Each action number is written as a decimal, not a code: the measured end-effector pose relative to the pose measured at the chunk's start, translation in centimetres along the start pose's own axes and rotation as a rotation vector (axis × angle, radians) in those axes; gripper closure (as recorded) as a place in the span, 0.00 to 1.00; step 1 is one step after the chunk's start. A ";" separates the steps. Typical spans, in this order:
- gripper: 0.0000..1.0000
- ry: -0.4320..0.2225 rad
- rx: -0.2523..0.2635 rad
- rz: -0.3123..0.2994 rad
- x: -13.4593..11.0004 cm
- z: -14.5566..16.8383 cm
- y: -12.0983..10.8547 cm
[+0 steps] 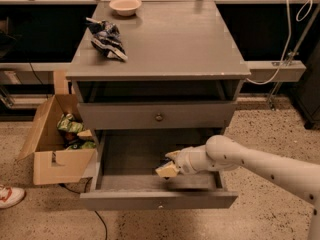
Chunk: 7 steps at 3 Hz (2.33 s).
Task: Place rxbar blueberry into middle drawer
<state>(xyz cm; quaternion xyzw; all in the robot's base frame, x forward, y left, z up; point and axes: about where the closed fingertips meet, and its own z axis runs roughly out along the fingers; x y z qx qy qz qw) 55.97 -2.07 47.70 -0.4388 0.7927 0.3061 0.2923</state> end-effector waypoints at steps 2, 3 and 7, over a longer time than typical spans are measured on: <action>0.81 -0.041 0.006 0.036 0.5 2.4 -0.8; 0.58 -0.041 0.006 0.036 0.5 2.4 -0.8; 0.00 -0.237 0.128 0.053 1.7 -5.7 -2.4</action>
Offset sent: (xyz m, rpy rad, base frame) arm 0.0091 0.0105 -0.0169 0.0349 0.0027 -0.0327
